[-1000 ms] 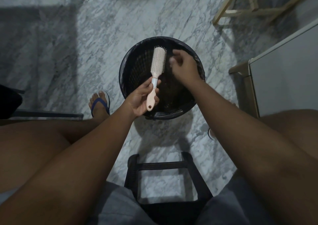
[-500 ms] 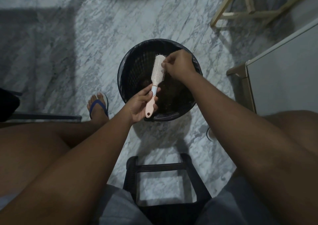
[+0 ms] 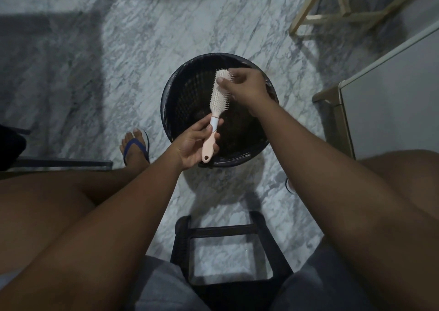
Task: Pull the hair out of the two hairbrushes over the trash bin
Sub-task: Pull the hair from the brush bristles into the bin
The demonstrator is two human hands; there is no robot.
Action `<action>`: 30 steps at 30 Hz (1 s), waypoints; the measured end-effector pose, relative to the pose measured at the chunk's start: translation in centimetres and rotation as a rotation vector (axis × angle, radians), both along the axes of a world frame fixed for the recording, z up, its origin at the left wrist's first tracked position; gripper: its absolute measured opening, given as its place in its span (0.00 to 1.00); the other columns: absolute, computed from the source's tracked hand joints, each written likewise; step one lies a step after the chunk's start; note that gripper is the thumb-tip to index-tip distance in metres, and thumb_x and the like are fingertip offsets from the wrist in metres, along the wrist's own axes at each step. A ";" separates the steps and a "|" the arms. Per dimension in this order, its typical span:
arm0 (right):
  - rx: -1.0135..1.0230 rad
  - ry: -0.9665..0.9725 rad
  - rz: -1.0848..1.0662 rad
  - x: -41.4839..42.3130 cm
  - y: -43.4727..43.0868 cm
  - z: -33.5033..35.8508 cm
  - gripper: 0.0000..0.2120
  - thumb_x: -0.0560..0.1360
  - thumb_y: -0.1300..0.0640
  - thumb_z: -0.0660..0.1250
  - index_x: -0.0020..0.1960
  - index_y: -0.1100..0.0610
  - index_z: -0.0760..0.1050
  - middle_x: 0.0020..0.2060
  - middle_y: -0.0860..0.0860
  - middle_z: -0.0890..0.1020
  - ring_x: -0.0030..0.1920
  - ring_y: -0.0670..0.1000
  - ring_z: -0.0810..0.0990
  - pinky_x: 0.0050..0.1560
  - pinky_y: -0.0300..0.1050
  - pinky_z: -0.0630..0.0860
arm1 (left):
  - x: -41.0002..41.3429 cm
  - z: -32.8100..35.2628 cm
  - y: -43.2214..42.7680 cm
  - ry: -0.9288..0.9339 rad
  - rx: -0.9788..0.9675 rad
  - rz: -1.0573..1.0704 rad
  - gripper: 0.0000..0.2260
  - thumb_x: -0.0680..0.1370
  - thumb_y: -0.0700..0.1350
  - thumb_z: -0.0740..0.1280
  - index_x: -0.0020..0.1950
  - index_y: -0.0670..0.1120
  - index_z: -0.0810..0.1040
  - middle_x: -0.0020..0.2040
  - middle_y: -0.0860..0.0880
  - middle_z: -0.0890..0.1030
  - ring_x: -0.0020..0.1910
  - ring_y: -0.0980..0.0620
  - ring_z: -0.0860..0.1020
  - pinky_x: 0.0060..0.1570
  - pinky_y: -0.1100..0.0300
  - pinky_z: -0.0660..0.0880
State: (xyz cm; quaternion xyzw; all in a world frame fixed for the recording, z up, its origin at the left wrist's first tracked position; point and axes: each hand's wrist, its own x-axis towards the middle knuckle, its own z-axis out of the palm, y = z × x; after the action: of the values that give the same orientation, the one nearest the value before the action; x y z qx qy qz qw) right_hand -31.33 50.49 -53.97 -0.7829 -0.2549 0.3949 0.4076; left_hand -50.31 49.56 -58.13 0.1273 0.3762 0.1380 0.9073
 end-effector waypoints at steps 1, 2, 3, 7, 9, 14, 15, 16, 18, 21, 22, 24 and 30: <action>0.002 -0.038 -0.008 0.1 0.0 0.0 0.26 0.65 0.48 0.80 0.59 0.59 0.82 0.49 0.53 0.86 0.49 0.49 0.85 0.53 0.52 0.83 | 0.0 0.0 0.0 0.006 0.009 -0.010 0.18 0.79 0.35 0.61 0.67 0.48 0.75 0.61 0.46 0.80 0.42 0.51 0.78 0.36 0.57 0.76; 0.004 -0.067 -0.008 0.2 0.0 0.2 0.23 0.66 0.50 0.80 0.57 0.61 0.82 0.50 0.54 0.86 0.50 0.49 0.85 0.53 0.49 0.83 | 0.0 -0.1 0.0 0.014 0.024 -0.017 0.18 0.79 0.34 0.61 0.68 0.47 0.75 0.61 0.46 0.80 0.42 0.51 0.78 0.36 0.57 0.76; -0.003 -0.093 -0.003 0.5 -0.1 0.4 0.21 0.67 0.52 0.79 0.55 0.62 0.83 0.50 0.55 0.86 0.50 0.50 0.85 0.49 0.42 0.83 | -0.1 -0.1 0.1 0.023 0.040 -0.024 0.18 0.79 0.34 0.61 0.68 0.47 0.74 0.60 0.45 0.80 0.42 0.51 0.78 0.36 0.57 0.76; -0.039 -0.273 0.050 1.4 -0.1 0.6 0.12 0.68 0.52 0.79 0.46 0.60 0.86 0.41 0.54 0.87 0.41 0.50 0.86 0.39 0.37 0.82 | 0.3 -0.1 -0.2 0.038 0.072 -0.028 0.18 0.80 0.34 0.60 0.69 0.45 0.73 0.59 0.45 0.81 0.41 0.51 0.78 0.34 0.58 0.76; -0.068 -0.419 0.089 1.8 0.1 0.4 0.11 0.67 0.49 0.78 0.42 0.55 0.86 0.38 0.50 0.86 0.39 0.46 0.84 0.44 0.42 0.81 | 0.7 0.0 -0.5 0.045 0.075 -0.018 0.18 0.80 0.34 0.60 0.69 0.45 0.73 0.60 0.45 0.80 0.40 0.52 0.78 0.34 0.59 0.76; 0.015 -0.361 0.062 1.5 0.1 1.1 0.08 0.74 0.53 0.73 0.42 0.58 0.85 0.34 0.51 0.85 0.33 0.45 0.83 0.39 0.40 0.81 | 0.8 0.0 -0.2 0.013 0.037 0.062 0.17 0.81 0.36 0.59 0.68 0.46 0.73 0.59 0.46 0.80 0.40 0.53 0.78 0.33 0.60 0.76; 0.058 -0.292 0.003 1.6 0.1 1.4 0.09 0.75 0.56 0.71 0.41 0.61 0.84 0.34 0.52 0.85 0.31 0.45 0.82 0.36 0.38 0.81 | 0.6 -0.2 -0.1 0.000 0.021 0.094 0.17 0.81 0.36 0.59 0.70 0.46 0.71 0.59 0.47 0.79 0.40 0.54 0.78 0.34 0.61 0.76; 0.097 -0.228 -0.064 1.8 0.2 1.4 0.10 0.76 0.58 0.70 0.41 0.63 0.83 0.34 0.53 0.85 0.30 0.45 0.81 0.33 0.36 0.80 | 0.3 -0.4 0.1 -0.009 0.008 0.124 0.19 0.81 0.37 0.59 0.72 0.46 0.70 0.59 0.47 0.79 0.40 0.54 0.78 0.34 0.61 0.76; 0.098 -0.120 -0.151 2.1 0.1 1.2 0.10 0.78 0.60 0.67 0.42 0.65 0.81 0.36 0.55 0.84 0.30 0.46 0.80 0.33 0.37 0.81 | -0.1 -0.8 0.5 -0.017 0.005 0.152 0.21 0.81 0.37 0.59 0.74 0.46 0.68 0.59 0.47 0.79 0.40 0.54 0.78 0.34 0.61 0.76; -0.090 0.044 -0.093 1.1 -0.9 -0.4 0.10 0.81 0.64 0.60 0.47 0.65 0.79 0.41 0.58 0.83 0.33 0.48 0.80 0.36 0.44 0.81 | -0.2 -0.8 0.5 -0.028 0.005 0.137 0.21 0.80 0.37 0.60 0.73 0.46 0.68 0.60 0.47 0.79 0.41 0.54 0.78 0.35 0.61 0.76; -0.152 0.102 -0.052 0.5 -1.5 -0.9 0.10 0.82 0.65 0.58 0.53 0.67 0.78 0.45 0.59 0.83 0.36 0.49 0.81 0.38 0.44 0.81 | 0.0 -0.7 0.4 -0.035 -0.001 0.130 0.20 0.80 0.37 0.60 0.72 0.46 0.70 0.60 0.47 0.79 0.41 0.54 0.78 0.35 0.61 0.76; -0.144 0.210 -0.055 -0.4 -2.1 -1.2 0.12 0.82 0.64 0.57 0.62 0.67 0.74 0.54 0.59 0.82 0.46 0.52 0.81 0.42 0.45 0.81 | 0.2 -0.4 0.1 -0.044 -0.010 0.122 0.17 0.80 0.37 0.60 0.68 0.46 0.73 0.59 0.47 0.79 0.41 0.54 0.78 0.35 0.61 0.76; 0.065 0.184 0.155 -0.3 -2.3 -0.7 0.21 0.71 0.55 0.77 0.62 0.57 0.79 0.48 0.54 0.86 0.51 0.51 0.85 0.49 0.47 0.84 | 0.7 -0.2 -0.1 -0.014 0.012 0.099 0.16 0.81 0.37 0.60 0.67 0.47 0.74 0.59 0.47 0.80 0.41 0.54 0.77 0.35 0.62 0.75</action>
State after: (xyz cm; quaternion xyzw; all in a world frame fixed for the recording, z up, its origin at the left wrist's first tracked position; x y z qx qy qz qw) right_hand -31.63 48.21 -54.67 -0.7078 -0.2889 0.4868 0.4226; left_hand -49.63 49.48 -58.29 0.1131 0.3749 0.1859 0.9011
